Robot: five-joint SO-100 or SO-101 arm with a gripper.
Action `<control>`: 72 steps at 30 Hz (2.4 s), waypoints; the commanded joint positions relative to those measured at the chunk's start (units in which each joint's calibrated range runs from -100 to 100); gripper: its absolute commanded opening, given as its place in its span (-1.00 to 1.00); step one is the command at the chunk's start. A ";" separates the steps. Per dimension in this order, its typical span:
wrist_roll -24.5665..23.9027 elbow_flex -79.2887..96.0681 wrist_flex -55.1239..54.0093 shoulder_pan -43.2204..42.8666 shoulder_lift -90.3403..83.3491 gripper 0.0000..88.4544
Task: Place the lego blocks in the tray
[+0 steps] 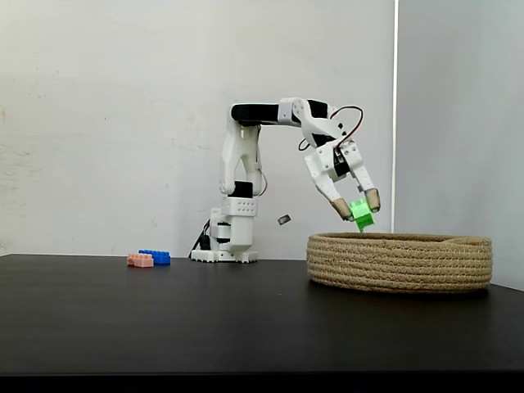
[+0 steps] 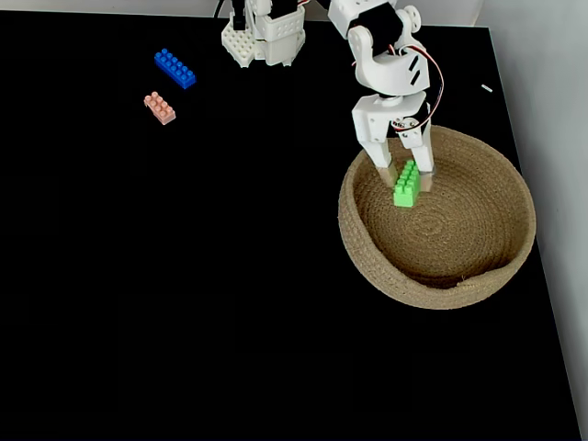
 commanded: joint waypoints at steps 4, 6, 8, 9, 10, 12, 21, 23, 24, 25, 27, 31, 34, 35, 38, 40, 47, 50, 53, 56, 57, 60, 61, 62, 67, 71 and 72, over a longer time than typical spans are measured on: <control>-0.98 -4.64 6.59 2.93 -6.75 -0.32; -1.90 -4.37 9.26 6.06 -9.67 -0.34; -3.61 -4.37 12.84 10.93 -12.86 -0.39; -4.35 -4.37 16.01 13.73 -14.58 -0.39; -5.27 -4.18 19.09 17.27 -15.87 -0.38; -5.91 -2.91 25.08 25.02 -17.59 -0.36; -1.22 6.76 30.25 57.26 -15.69 -0.41; 2.39 7.85 30.42 60.80 -15.01 -0.42; 5.32 8.58 30.83 61.87 -15.01 -0.44; 7.37 9.22 30.17 62.70 -15.18 -0.43; 11.09 9.86 29.33 63.69 -15.35 -0.44; 13.77 9.95 25.00 64.84 -15.18 -0.43; 12.65 9.41 24.09 67.15 -13.89 -0.43; 11.53 9.31 23.92 68.14 -13.29 -0.43; 7.62 8.49 24.33 71.36 -11.31 -0.42; 5.23 7.95 25.17 73.50 -9.93 -0.41; 0.44 8.22 24.83 78.03 -3.40 -0.44; -1.27 7.67 24.92 79.27 -1.59 -0.47; -2.25 7.67 24.92 80.67 -1.59 -0.51; -2.98 8.77 24.92 81.74 -1.94 -0.52; -3.13 8.86 25.08 82.07 -2.02 -0.52; -3.57 9.13 25.08 82.90 -2.28 -0.52; -3.66 9.13 25.08 82.98 -2.37 -0.52; -3.76 9.22 25.17 83.06 -2.62 -0.52; -5.03 9.77 25.92 82.32 -4.26 -0.54; -6.20 10.50 27.00 80.92 -5.89 -0.54; -6.45 10.68 27.08 80.42 -6.15 -0.54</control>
